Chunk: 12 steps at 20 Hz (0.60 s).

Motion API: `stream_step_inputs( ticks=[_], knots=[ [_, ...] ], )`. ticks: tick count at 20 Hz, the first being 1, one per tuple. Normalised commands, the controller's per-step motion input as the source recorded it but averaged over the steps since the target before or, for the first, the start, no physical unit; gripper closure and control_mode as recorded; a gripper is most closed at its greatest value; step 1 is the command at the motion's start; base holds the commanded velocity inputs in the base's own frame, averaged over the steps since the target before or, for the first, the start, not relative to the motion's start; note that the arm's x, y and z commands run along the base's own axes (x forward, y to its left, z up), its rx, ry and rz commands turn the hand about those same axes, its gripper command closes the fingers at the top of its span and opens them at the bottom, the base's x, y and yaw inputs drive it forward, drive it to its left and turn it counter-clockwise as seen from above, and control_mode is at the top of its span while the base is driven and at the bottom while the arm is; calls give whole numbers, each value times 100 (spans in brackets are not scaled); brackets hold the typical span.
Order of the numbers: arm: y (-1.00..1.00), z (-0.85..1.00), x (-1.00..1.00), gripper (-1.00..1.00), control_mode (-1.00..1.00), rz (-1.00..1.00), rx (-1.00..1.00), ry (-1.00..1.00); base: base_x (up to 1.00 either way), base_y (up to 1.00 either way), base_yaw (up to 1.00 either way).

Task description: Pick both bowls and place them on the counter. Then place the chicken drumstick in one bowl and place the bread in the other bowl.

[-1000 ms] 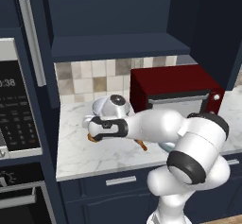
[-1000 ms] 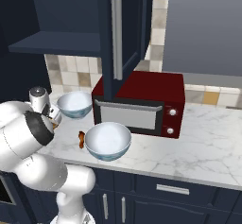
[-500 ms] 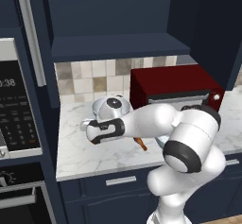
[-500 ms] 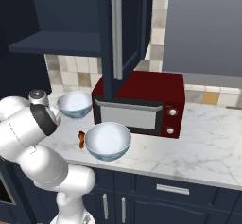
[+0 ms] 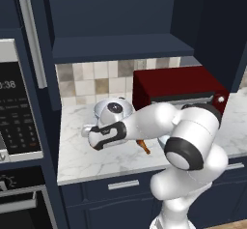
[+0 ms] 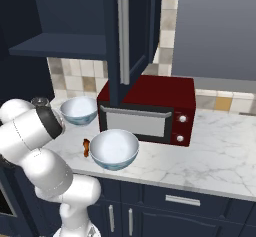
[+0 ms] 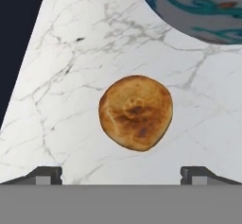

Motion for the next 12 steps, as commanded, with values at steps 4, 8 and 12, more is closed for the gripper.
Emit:
stream_step_inputs(
  ticks=[4, 8, 12],
  knots=[
    [0, -1, 5, -100, -100, 1, -3, -8, 0, 0, 0],
    [0, -7, 10, -100, -100, 0, -4, -5, 0, 0, 0],
    [3, -7, 16, -100, -100, 0, -3, 0, 0, 0, 0]
  ],
)
